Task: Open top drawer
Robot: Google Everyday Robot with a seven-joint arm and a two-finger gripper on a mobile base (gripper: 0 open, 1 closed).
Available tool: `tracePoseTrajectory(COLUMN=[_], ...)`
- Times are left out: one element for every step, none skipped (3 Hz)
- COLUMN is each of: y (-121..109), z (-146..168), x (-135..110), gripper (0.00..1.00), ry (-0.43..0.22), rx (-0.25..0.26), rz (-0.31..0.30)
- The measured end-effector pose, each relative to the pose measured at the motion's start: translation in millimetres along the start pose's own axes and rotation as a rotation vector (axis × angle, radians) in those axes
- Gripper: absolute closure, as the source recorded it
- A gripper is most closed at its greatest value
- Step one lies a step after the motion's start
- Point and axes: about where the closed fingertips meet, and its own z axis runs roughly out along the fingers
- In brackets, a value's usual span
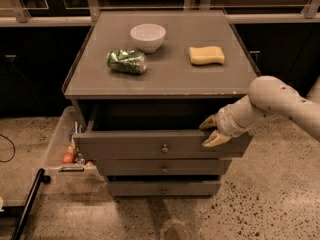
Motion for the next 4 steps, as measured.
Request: tracePoseTrajectory(y=[0,11,28,44], z=[0,5,0,-7], x=[0,-3,-2,-1], gripper=[0.00,0.19,0.41,0.66], ry=[-0.001,-0.039,-0.068,-0.093], rx=[0.000,-0.033,-0.040,-0.041], rz=[0.000,0.009,0.037,0.057])
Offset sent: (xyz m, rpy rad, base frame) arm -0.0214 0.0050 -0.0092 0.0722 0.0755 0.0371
